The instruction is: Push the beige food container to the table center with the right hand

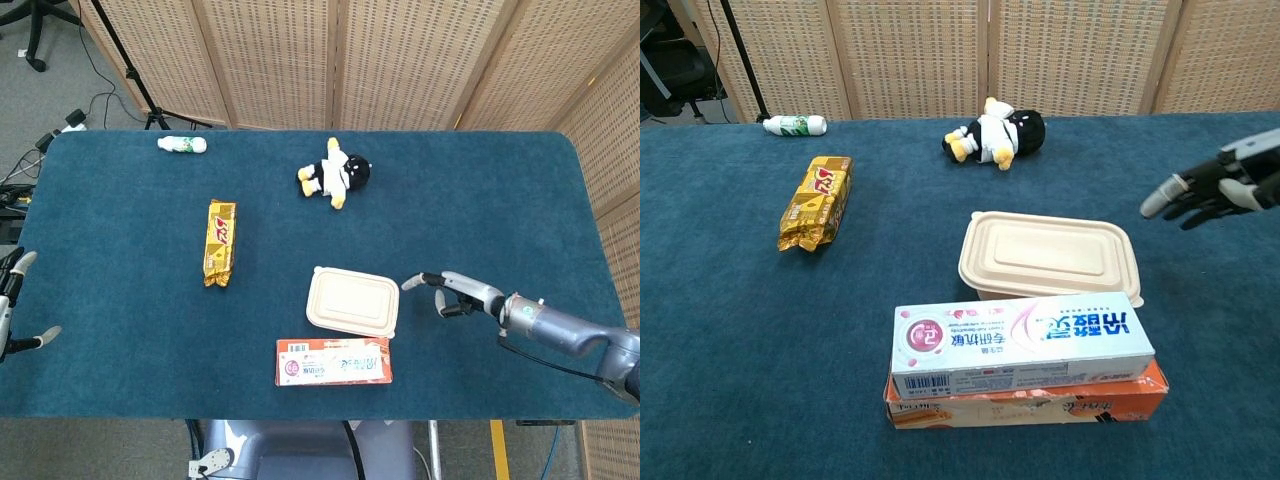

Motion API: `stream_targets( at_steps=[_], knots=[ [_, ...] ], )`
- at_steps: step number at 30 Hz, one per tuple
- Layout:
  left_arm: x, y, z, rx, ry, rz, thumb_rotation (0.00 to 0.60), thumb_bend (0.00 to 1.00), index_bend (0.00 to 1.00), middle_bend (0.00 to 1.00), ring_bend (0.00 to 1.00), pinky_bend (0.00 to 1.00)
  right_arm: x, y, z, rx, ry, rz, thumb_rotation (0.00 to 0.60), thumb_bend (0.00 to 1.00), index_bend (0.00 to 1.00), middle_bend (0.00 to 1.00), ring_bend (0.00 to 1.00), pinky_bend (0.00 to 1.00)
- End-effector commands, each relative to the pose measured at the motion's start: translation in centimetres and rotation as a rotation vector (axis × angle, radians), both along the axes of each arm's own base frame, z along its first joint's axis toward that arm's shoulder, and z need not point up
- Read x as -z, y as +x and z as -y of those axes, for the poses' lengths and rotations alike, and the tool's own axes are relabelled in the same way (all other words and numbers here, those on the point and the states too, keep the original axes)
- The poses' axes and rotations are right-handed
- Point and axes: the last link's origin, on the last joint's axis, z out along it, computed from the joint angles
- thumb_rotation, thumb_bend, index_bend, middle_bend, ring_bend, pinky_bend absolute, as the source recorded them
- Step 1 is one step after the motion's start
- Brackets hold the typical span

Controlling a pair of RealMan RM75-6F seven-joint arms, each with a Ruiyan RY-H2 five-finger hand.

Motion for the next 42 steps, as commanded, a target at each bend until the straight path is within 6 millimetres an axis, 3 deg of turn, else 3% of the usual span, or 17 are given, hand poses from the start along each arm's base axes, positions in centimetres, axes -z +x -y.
stream_targets(
  at_steps=[1, 6, 11, 20, 23, 29, 33, 42],
  knots=[
    [0.0, 0.0, 0.0, -0.003, -0.002, -0.001, 0.600, 0.00, 0.00, 0.00, 0.00, 0.00, -1.5, -2.2, -2.0, -0.037, 0.026, -0.080, 0.600, 0.98, 0.19, 0.09, 0.00, 0.02],
    [0.1, 0.0, 0.0, 0.001, -0.004, -0.002, 0.600, 0.00, 0.00, 0.00, 0.00, 0.00, -1.7, -3.4, -2.6, -0.043, 0.031, -0.137, 0.600, 0.98, 0.20, 0.10, 0.00, 0.02],
    [0.1, 0.0, 0.0, -0.001, -0.005, -0.004, 0.600, 0.00, 0.00, 0.00, 0.00, 0.00, -0.7, -3.1, -3.2, -0.076, 0.078, -0.143, 0.600, 0.98, 0.21, 0.11, 0.00, 0.02],
    [0.1, -0.1, -0.1, -0.008, -0.003, -0.002, 0.600, 0.00, 0.00, 0.00, 0.00, 0.00, 1.9, -0.2, -3.1, -0.121, 0.136, -0.078, 0.600, 0.98, 0.21, 0.11, 0.00, 0.02],
    [0.1, -0.1, -0.1, -0.009, -0.004, -0.001, 0.600, 0.00, 0.00, 0.00, 0.00, 0.00, 3.3, 1.6, -2.0, -0.110, 0.121, -0.028, 0.600, 0.98, 0.21, 0.11, 0.00, 0.02],
    [-0.1, -0.3, -0.1, -0.012, 0.000, 0.003, 0.600, 0.00, 0.00, 0.00, 0.00, 0.00, 5.4, 3.3, -0.2, -0.057, 0.105, 0.012, 0.600, 0.98, 0.21, 0.11, 0.00, 0.02],
    [-0.1, -0.3, -0.1, -0.014, 0.000, 0.003, 0.600, 0.00, 0.00, 0.00, 0.00, 0.00, 6.4, 4.0, 0.2, -0.030, 0.110, 0.037, 0.600, 0.98, 0.21, 0.11, 0.00, 0.02],
    [0.0, -0.3, -0.1, -0.014, -0.004, 0.000, 0.600, 0.00, 0.00, 0.00, 0.00, 0.00, 8.5, 7.5, 1.7, 0.010, 0.086, 0.138, 0.600, 0.98, 0.21, 0.11, 0.00, 0.02]
  ],
)
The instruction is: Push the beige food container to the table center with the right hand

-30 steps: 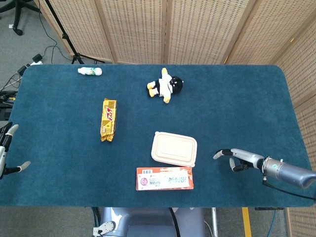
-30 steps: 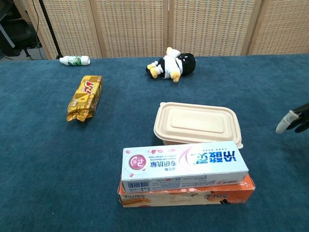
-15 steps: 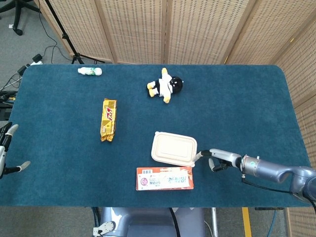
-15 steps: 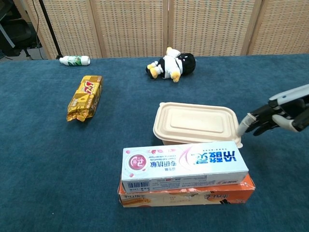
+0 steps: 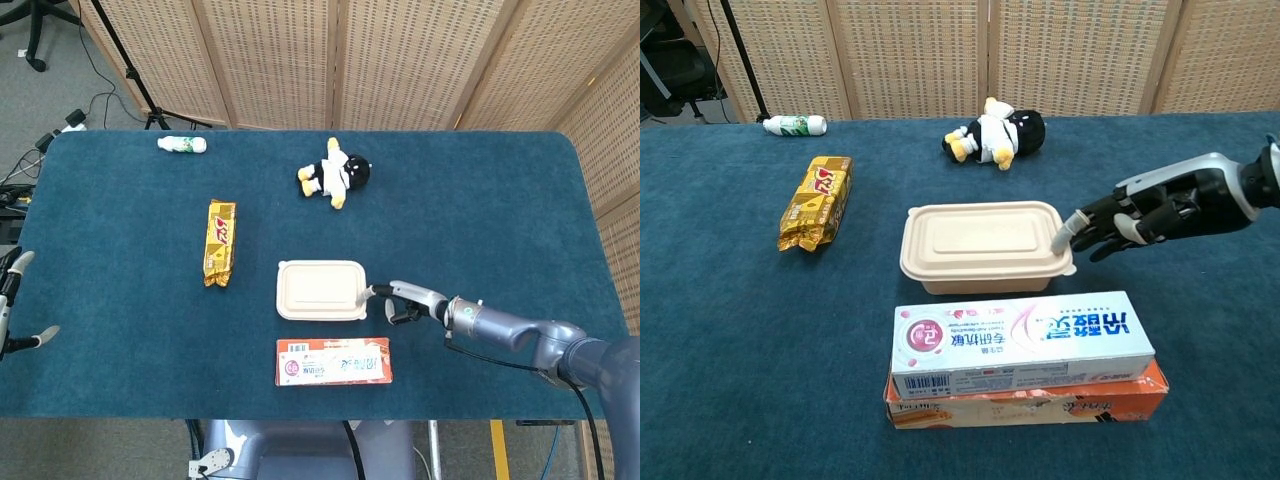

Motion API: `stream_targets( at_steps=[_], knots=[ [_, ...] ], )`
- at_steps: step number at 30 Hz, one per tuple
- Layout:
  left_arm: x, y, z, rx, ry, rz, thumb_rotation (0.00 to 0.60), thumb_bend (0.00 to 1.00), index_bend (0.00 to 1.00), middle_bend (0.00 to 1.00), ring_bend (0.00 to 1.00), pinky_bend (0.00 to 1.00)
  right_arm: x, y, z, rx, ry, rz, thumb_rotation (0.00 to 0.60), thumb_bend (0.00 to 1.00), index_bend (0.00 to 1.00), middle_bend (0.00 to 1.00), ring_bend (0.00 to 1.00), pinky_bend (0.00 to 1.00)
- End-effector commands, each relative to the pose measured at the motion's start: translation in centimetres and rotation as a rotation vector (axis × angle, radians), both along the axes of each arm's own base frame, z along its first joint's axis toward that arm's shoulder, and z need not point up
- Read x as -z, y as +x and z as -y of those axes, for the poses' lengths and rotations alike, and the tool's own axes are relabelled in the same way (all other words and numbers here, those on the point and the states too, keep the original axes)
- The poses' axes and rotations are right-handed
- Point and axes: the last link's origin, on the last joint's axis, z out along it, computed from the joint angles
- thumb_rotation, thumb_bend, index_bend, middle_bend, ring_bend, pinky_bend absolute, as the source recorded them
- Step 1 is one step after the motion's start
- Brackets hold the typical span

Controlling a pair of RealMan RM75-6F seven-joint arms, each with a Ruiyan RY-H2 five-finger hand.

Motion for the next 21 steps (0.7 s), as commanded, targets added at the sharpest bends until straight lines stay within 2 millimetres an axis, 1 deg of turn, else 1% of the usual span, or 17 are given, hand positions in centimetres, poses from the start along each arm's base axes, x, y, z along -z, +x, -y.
stream_targets(
  at_steps=[1, 4, 7, 11, 13, 16, 18, 19, 20, 21],
  knots=[
    [0.0, 0.0, 0.0, 0.001, -0.001, 0.000, 0.600, 0.00, 0.00, 0.00, 0.00, 0.00, 0.7, 1.4, 0.4, 0.015, -0.005, 0.029, 0.600, 0.98, 0.21, 0.11, 0.00, 0.02],
    [-0.1, 0.0, 0.1, 0.000, 0.003, 0.002, 0.600, 0.00, 0.00, 0.00, 0.00, 0.00, 1.1, 2.3, 0.7, 0.027, -0.009, 0.043, 0.600, 0.98, 0.21, 0.11, 0.00, 0.02],
    [-0.2, -0.1, 0.1, -0.006, 0.007, 0.006, 0.600, 0.00, 0.00, 0.00, 0.00, 0.00, 0.7, 2.6, 0.9, 0.033, -0.012, 0.046, 0.600, 0.98, 0.21, 0.11, 0.00, 0.02],
    [-0.3, -0.1, 0.2, -0.005, 0.006, 0.009, 0.600, 0.00, 0.00, 0.00, 0.00, 0.00, -0.5, 1.8, 1.2, 0.024, -0.035, 0.011, 0.600, 0.98, 0.21, 0.10, 0.00, 0.02],
    [-0.4, -0.1, 0.3, -0.005, 0.004, 0.011, 0.600, 0.00, 0.00, 0.00, 0.00, 0.00, -1.3, 1.0, 1.3, 0.017, -0.055, -0.022, 0.600, 0.94, 0.21, 0.08, 0.00, 0.02],
    [-0.4, -0.1, 0.3, -0.001, 0.005, 0.013, 0.600, 0.00, 0.00, 0.00, 0.00, 0.00, -2.7, -0.3, 1.2, 0.012, -0.097, -0.045, 0.600, 0.87, 0.21, 0.01, 0.00, 0.02],
    [-0.5, 0.0, 0.4, 0.002, 0.005, 0.016, 0.600, 0.00, 0.00, 0.00, 0.00, 0.00, -3.7, -1.0, 1.0, 0.008, -0.128, -0.046, 0.600, 0.84, 0.20, 0.00, 0.00, 0.02],
    [-0.5, 0.0, 0.4, 0.004, 0.004, 0.017, 0.600, 0.00, 0.00, 0.00, 0.00, 0.00, -4.7, -1.7, 0.6, 0.005, -0.154, -0.043, 0.600, 0.82, 0.20, 0.00, 0.00, 0.01],
    [-0.6, 0.0, 0.5, 0.006, 0.005, 0.019, 0.600, 0.00, 0.00, 0.00, 0.00, 0.00, -6.6, -2.8, 0.2, 0.002, -0.216, -0.035, 0.600, 0.81, 0.19, 0.00, 0.00, 0.00],
    [-0.6, 0.0, 0.5, 0.007, 0.006, 0.020, 0.600, 0.00, 0.00, 0.00, 0.00, 0.00, -7.4, -3.3, -0.2, -0.006, -0.243, -0.027, 0.600, 0.79, 0.19, 0.00, 0.00, 0.00]
  ],
)
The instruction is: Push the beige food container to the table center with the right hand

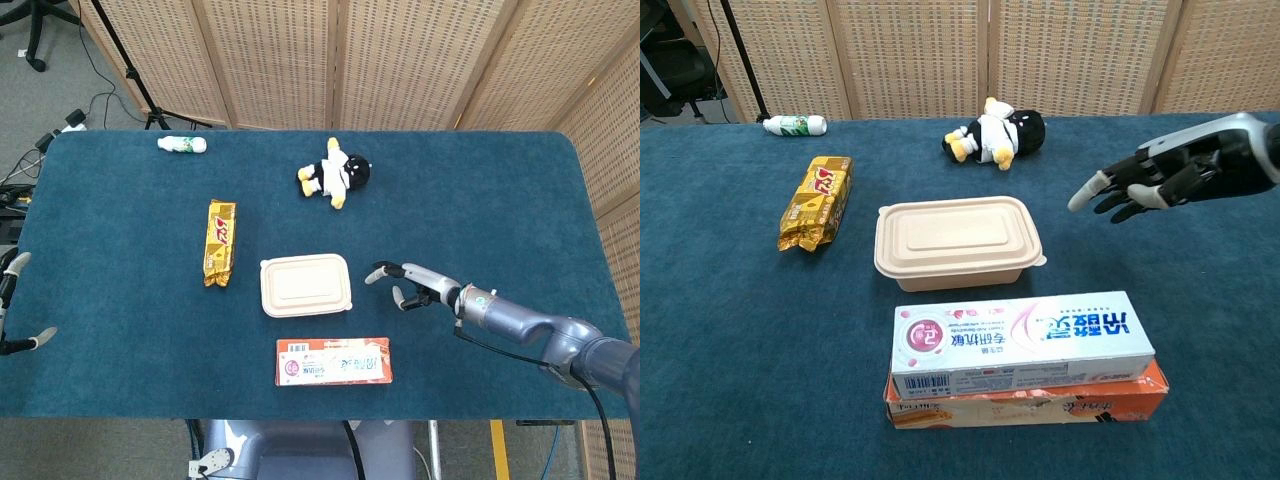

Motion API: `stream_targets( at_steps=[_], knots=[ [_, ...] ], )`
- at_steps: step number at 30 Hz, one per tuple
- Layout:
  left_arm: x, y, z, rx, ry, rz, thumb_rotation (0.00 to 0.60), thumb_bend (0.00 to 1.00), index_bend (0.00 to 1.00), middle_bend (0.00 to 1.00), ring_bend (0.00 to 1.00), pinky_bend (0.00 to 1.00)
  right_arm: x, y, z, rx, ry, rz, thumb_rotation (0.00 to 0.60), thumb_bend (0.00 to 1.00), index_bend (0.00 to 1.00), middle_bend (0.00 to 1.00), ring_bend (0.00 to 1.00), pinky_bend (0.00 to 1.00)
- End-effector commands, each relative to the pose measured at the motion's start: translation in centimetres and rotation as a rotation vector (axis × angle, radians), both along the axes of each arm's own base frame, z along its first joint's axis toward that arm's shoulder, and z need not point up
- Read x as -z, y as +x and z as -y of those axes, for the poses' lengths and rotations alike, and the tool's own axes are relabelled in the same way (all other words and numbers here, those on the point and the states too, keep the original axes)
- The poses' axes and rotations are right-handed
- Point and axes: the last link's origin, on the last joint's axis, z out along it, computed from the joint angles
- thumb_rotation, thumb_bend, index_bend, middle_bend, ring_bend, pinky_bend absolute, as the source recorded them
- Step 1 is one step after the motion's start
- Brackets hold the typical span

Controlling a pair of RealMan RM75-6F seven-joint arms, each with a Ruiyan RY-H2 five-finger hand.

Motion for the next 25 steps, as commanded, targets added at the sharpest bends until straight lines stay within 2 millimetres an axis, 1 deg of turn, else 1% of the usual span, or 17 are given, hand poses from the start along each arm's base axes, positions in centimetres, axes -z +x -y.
stream_targets(
  at_steps=[1, 2, 3, 4, 5, 6, 7, 8, 10, 11, 12, 16, 17, 18, 22, 25],
  knots=[
    [-0.1, 0.0, 0.1, 0.003, 0.000, 0.002, 0.600, 0.00, 0.00, 0.00, 0.00, 0.00, -4.2, -2.8, -1.7, -0.020, -0.144, 0.021, 0.600, 0.74, 0.17, 0.00, 0.00, 0.00],
    [-0.1, 0.0, 0.1, 0.005, 0.000, 0.001, 0.600, 0.00, 0.00, 0.00, 0.00, 0.00, -5.1, -3.4, -2.1, -0.038, -0.196, 0.018, 0.600, 0.70, 0.17, 0.00, 0.00, 0.00],
    [0.0, 0.0, 0.2, 0.007, -0.001, 0.000, 0.600, 0.00, 0.00, 0.00, 0.00, 0.00, -6.1, -4.2, -2.5, -0.071, -0.273, 0.005, 0.600, 0.59, 0.15, 0.00, 0.00, 0.00],
    [0.0, 0.0, 0.2, 0.010, -0.002, -0.001, 0.600, 0.00, 0.00, 0.00, 0.00, 0.00, -6.5, -4.7, -3.1, -0.096, -0.338, -0.001, 0.600, 0.42, 0.14, 0.00, 0.00, 0.00],
    [0.1, 0.0, 0.2, 0.012, -0.004, -0.001, 0.600, 0.00, 0.00, 0.00, 0.00, 0.00, -7.2, -5.4, -3.8, -0.142, -0.447, -0.028, 0.600, 0.29, 0.13, 0.00, 0.00, 0.00],
    [0.2, 0.0, 0.3, 0.013, -0.005, -0.002, 0.600, 0.00, 0.00, 0.00, 0.00, 0.00, -7.3, -5.8, -4.3, -0.165, -0.515, -0.043, 0.593, 0.13, 0.11, 0.00, 0.00, 0.00],
    [0.2, 0.0, 0.3, 0.014, -0.006, -0.002, 0.600, 0.00, 0.00, 0.00, 0.00, 0.00, -7.5, -6.1, -4.7, -0.183, -0.566, -0.058, 0.570, 0.03, 0.10, 0.00, 0.00, 0.00],
    [0.2, 0.0, 0.3, 0.017, -0.006, -0.003, 0.600, 0.00, 0.00, 0.00, 0.00, 0.00, -7.6, -6.4, -5.3, -0.208, -0.637, -0.080, 0.544, 0.00, 0.09, 0.00, 0.00, 0.00],
    [0.3, 0.1, 0.3, 0.020, -0.006, -0.005, 0.600, 0.00, 0.00, 0.00, 0.00, 0.00, -8.0, -7.4, -6.9, -0.268, -0.775, -0.129, 0.454, 0.00, 0.08, 0.00, 0.00, 0.00],
    [0.4, 0.0, 0.4, 0.020, -0.007, -0.007, 0.600, 0.00, 0.00, 0.00, 0.00, 0.00, -8.0, -8.1, -8.0, -0.299, -0.838, -0.161, 0.434, 0.00, 0.08, 0.00, 0.00, 0.00],
    [0.5, 0.0, 0.4, 0.018, -0.009, -0.009, 0.600, 0.00, 0.00, 0.00, 0.00, 0.00, -8.0, -8.7, -8.7, -0.315, -0.881, -0.187, 0.417, 0.00, 0.08, 0.00, 0.00, 0.00],
    [0.9, 0.1, 0.6, 0.023, -0.008, -0.011, 0.600, 0.00, 0.00, 0.00, 0.00, 0.00, -7.7, -11.1, -11.4, -0.328, -1.006, -0.279, 0.412, 0.00, 0.07, 0.00, 0.00, 0.00],
    [0.9, 0.1, 0.6, 0.024, -0.006, -0.011, 0.600, 0.00, 0.00, 0.00, 0.00, 0.00, -7.6, -11.3, -11.7, -0.327, -1.019, -0.284, 0.412, 0.00, 0.07, 0.00, 0.00, 0.00],
    [0.9, 0.0, 0.6, 0.025, -0.002, -0.011, 0.600, 0.00, 0.00, 0.00, 0.00, 0.00, -7.5, -11.8, -12.4, -0.328, -1.048, -0.309, 0.411, 0.00, 0.07, 0.00, 0.00, 0.00],
    [0.7, 0.0, 0.7, 0.026, 0.010, -0.005, 0.600, 0.00, 0.00, 0.00, 0.00, 0.00, -6.9, -12.7, -14.5, -0.315, -1.126, -0.345, 0.412, 0.00, 0.07, 0.00, 0.00, 0.00],
    [0.6, 0.0, 0.7, 0.031, 0.010, -0.004, 0.600, 0.00, 0.00, 0.00, 0.00, 0.00, -6.7, -12.6, -15.1, -0.305, -1.160, -0.354, 0.420, 0.00, 0.07, 0.00, 0.00, 0.00]
  ],
)
